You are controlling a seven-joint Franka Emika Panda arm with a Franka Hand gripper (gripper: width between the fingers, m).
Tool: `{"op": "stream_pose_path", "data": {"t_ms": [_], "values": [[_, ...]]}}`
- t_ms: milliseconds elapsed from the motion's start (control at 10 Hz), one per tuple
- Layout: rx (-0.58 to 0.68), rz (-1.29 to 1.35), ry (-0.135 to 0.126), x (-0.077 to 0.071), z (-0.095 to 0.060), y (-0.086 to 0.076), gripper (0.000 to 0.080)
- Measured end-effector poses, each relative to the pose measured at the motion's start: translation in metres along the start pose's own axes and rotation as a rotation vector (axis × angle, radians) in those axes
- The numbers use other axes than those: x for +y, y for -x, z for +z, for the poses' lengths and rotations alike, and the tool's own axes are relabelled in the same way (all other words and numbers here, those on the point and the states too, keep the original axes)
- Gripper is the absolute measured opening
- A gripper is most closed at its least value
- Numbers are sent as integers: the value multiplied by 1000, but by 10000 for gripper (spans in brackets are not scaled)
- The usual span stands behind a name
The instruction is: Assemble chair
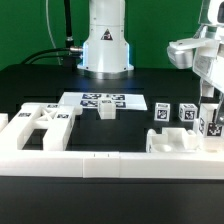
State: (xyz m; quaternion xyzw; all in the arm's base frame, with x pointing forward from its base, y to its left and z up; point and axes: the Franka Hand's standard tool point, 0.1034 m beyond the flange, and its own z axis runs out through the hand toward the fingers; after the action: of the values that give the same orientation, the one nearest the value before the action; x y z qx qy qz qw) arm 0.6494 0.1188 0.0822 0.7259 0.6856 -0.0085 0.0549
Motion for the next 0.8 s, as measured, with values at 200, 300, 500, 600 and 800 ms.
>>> {"op": "stream_pose_path", "data": {"t_ms": [200, 300, 500, 600, 800], "values": [[0, 7, -1, 0, 0, 2, 402], [-2, 24, -4, 0, 0, 2, 402], [-2, 42, -5, -1, 1, 2, 289], [-3, 82, -7, -1, 1, 2, 289], [1, 348, -24, -3, 1, 4, 289]]}}
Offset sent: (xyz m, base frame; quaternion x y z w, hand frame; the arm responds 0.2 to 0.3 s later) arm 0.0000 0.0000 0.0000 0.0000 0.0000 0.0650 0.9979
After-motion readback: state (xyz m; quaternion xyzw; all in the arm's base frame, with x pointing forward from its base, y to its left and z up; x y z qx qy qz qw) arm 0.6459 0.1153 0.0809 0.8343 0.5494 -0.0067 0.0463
